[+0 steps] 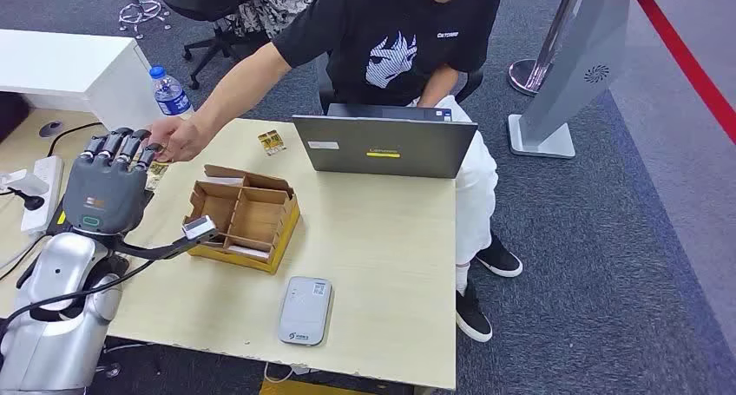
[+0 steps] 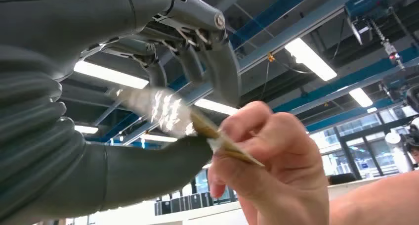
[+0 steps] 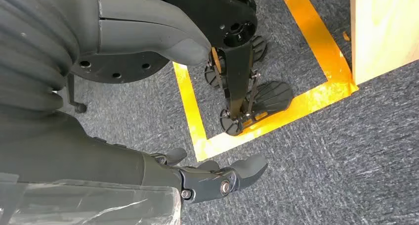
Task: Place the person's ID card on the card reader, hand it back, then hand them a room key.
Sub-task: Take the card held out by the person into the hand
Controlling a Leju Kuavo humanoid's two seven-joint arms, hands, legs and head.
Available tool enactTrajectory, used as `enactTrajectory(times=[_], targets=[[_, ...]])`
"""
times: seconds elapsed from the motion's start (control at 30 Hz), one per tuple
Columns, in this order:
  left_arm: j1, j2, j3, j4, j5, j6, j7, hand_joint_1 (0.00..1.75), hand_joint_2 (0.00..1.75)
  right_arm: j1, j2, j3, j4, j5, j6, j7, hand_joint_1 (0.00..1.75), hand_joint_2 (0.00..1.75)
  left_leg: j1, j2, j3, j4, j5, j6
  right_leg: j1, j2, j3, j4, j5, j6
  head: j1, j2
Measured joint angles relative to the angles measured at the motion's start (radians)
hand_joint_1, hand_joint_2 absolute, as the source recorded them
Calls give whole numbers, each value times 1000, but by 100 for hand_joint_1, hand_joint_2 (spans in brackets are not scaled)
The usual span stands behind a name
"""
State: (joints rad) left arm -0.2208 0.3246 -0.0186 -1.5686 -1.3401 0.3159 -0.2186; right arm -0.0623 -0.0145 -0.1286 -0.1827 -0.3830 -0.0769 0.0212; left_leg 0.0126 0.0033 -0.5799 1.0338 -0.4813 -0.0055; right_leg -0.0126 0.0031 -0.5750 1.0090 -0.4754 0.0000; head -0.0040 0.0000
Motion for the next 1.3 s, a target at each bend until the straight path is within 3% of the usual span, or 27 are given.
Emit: enactTrajectory(times=[0.1, 0.23, 0.47, 0.83, 1.3], targets=[[-2, 0, -27, -9, 29, 0, -13, 175, 175, 0, 1, 4, 1, 0, -1, 0, 0, 175, 0, 0, 0, 0, 0, 0, 0, 0, 0, 0, 0, 0, 0, 0], [33, -30, -149, -83, 104, -1, -87, 175, 175, -1, 5, 9, 2, -4, -9, -2, 0, 175, 0, -1, -1, 0, 0, 0, 0, 0, 0, 0, 0, 0, 0, 0], [69, -41, -277, -138, 118, -2, -97, 175, 175, 0, 6, 9, 2, -17, -14, -3, 0, 175, 0, -1, -1, 0, 0, 0, 0, 0, 0, 0, 0, 0, 0, 0], [96, -42, -378, -157, 165, -38, -116, 175, 175, 0, 6, 8, 2, -19, -15, -6, 0, 175, 0, -1, -1, 0, 0, 0, 0, 0, 0, 0, 0, 0, 0, 0], [106, 68, -502, -21, 269, -147, -101, 175, 175, 0, 6, 7, 3, -13, -12, -13, 0, 175, 0, 0, -1, 0, 0, 0, 0, 0, 0, 0, 0, 0, 0, 0]])
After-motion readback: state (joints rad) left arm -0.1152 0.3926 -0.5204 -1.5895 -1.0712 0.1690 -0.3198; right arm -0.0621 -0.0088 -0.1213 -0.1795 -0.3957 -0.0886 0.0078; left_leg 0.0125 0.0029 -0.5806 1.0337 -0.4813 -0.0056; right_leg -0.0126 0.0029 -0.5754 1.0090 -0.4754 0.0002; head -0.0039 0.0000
